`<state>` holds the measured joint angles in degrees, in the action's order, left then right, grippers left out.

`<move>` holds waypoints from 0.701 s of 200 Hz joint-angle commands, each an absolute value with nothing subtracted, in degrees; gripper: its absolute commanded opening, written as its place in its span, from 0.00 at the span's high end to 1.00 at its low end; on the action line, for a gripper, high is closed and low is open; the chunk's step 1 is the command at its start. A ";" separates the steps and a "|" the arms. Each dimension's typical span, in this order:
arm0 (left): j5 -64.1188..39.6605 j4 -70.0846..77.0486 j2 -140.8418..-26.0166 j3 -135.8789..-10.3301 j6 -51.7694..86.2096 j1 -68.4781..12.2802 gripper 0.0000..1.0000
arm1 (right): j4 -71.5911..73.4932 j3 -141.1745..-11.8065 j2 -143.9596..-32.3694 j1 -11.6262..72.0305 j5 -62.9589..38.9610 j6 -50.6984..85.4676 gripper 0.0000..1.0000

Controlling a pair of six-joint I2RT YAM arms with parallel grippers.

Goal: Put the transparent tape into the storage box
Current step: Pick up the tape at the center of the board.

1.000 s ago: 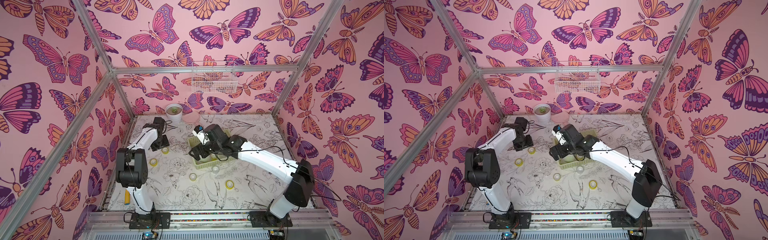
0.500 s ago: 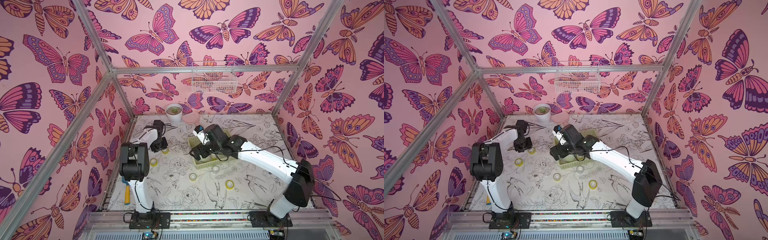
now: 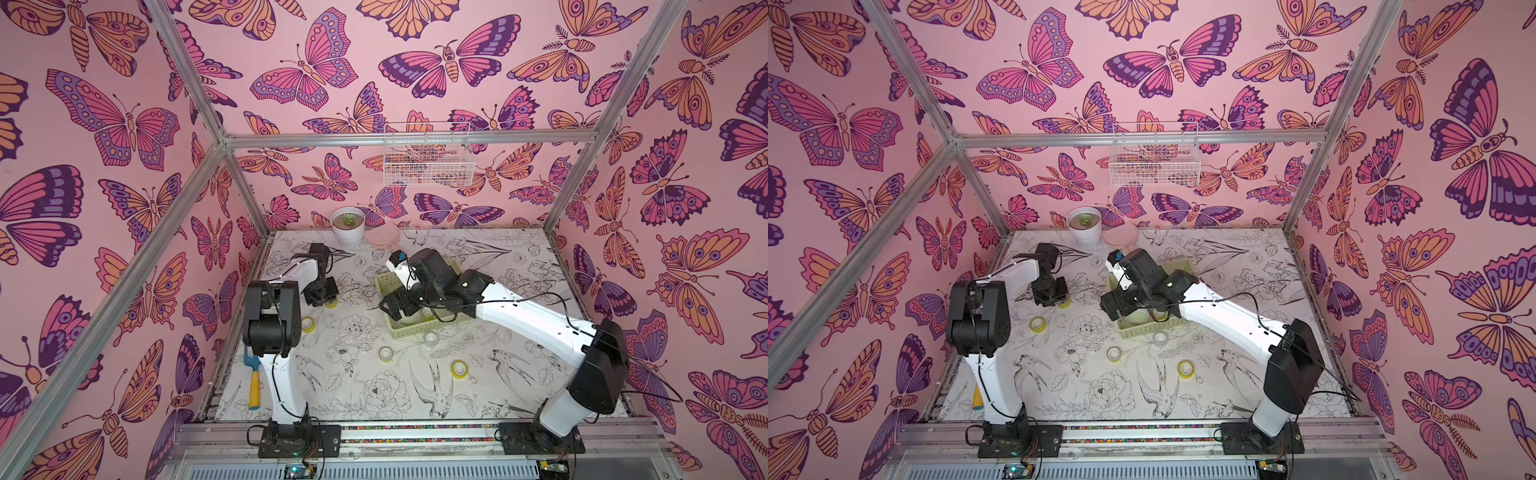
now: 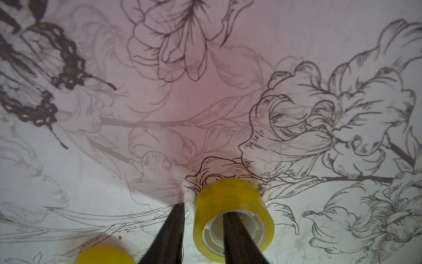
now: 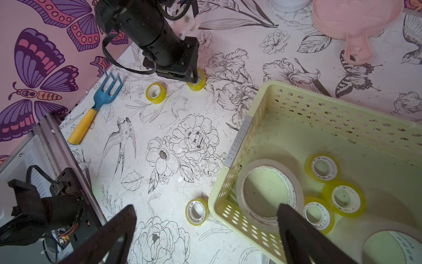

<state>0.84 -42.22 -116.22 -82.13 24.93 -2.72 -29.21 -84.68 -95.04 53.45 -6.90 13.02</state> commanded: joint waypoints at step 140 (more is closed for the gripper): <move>0.38 -45.44 -103.48 -84.91 23.93 -13.85 0.98 | -31.10 -82.02 -92.34 53.79 -0.26 13.92 0.01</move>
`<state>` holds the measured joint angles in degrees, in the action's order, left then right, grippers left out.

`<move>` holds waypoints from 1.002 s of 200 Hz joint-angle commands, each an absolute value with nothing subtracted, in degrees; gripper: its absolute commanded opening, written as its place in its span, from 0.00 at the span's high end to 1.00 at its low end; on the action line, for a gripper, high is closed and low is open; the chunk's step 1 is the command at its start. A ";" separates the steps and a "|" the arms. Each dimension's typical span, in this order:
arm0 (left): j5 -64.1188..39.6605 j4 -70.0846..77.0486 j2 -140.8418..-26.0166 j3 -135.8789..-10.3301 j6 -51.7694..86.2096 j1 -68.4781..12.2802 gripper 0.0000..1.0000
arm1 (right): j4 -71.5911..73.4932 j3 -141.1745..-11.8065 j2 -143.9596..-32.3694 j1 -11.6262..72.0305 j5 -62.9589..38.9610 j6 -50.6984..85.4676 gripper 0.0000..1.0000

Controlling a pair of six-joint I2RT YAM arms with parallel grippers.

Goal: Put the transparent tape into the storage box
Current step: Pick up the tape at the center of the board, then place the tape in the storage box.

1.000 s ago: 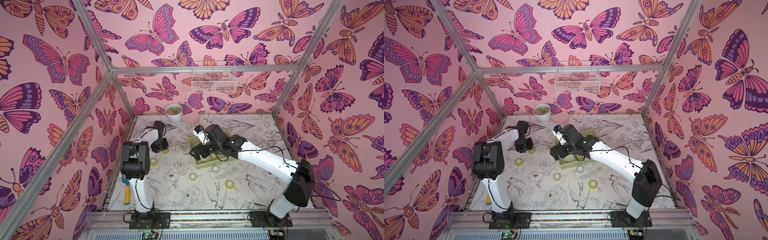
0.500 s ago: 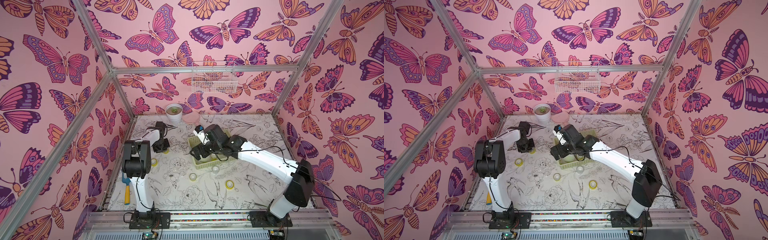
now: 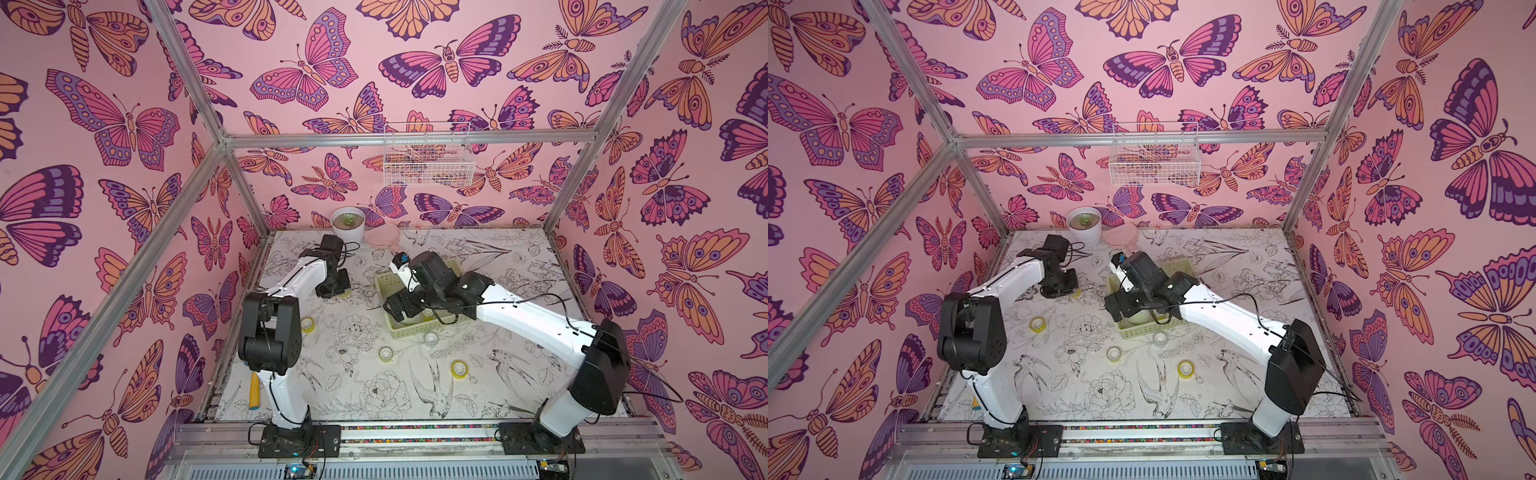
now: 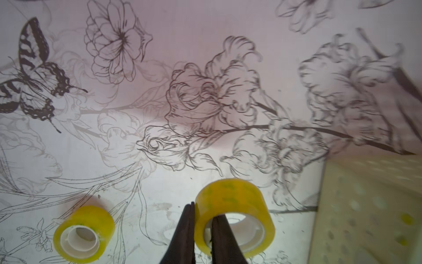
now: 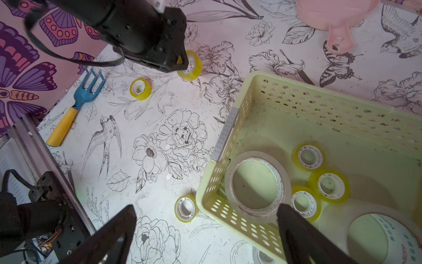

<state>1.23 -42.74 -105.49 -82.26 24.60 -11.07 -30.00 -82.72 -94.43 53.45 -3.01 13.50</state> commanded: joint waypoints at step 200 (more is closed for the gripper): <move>-0.71 -51.67 -125.16 -109.01 22.04 -31.55 0.96 | -33.13 -71.75 -78.67 52.21 15.11 16.78 0.01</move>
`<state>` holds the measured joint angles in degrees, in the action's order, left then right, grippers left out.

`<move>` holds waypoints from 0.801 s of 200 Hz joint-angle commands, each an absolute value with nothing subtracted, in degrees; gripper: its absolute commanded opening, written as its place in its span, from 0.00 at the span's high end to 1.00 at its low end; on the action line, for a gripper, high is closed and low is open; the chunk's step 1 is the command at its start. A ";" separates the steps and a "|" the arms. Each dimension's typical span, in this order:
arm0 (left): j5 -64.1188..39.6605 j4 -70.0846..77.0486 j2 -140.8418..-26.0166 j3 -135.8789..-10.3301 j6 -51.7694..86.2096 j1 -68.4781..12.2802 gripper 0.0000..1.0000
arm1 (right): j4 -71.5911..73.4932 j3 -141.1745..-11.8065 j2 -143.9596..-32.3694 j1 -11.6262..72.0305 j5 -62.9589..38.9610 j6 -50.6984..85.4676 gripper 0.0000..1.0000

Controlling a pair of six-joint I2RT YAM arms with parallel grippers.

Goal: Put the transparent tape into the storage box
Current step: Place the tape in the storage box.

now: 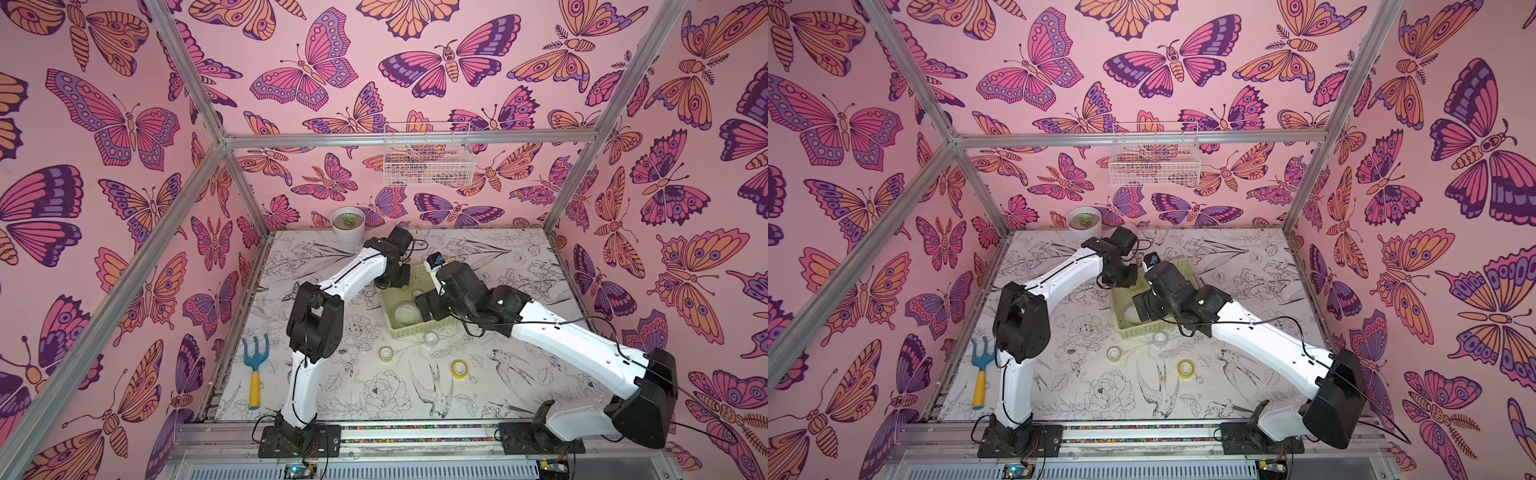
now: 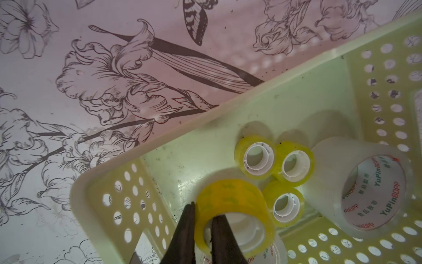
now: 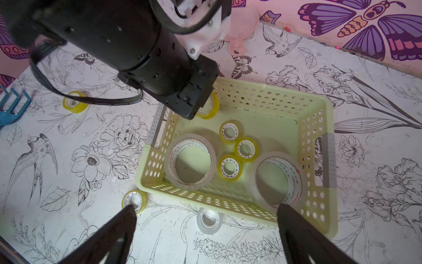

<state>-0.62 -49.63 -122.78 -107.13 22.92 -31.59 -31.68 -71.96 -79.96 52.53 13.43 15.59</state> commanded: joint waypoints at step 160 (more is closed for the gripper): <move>-0.43 -53.26 -136.48 -115.14 21.19 -31.55 0.87 | -33.49 -71.46 -78.64 52.21 15.03 17.53 0.01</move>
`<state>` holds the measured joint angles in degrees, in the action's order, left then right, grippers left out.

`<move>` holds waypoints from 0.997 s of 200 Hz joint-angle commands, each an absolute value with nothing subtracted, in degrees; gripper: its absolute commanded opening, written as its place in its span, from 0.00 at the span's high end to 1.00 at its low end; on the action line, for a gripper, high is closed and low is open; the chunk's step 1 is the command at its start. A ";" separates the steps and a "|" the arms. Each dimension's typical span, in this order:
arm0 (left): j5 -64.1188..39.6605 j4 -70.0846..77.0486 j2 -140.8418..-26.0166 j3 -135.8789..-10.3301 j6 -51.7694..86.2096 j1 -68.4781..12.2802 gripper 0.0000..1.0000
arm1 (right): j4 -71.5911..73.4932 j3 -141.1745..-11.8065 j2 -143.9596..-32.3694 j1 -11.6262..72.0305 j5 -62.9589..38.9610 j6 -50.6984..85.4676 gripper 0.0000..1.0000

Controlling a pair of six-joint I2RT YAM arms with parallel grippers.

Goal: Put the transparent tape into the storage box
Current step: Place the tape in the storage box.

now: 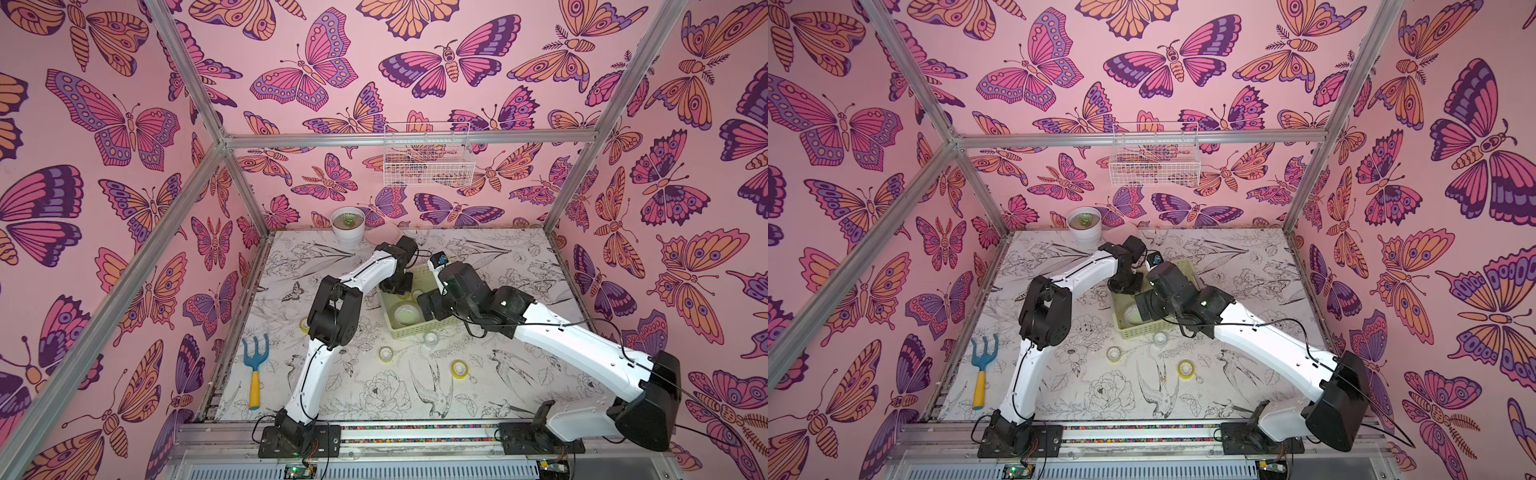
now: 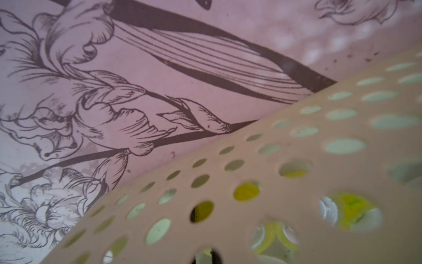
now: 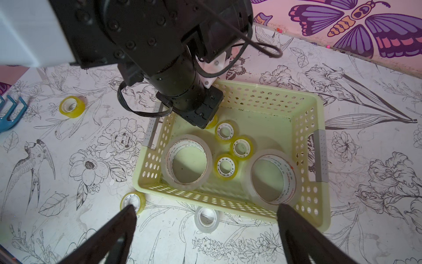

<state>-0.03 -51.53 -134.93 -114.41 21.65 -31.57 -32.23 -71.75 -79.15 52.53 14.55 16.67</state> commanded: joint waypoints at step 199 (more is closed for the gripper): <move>3.58 -55.99 -115.49 -107.42 23.48 -28.26 0.36 | -30.14 -74.06 -82.71 52.21 10.24 16.09 0.01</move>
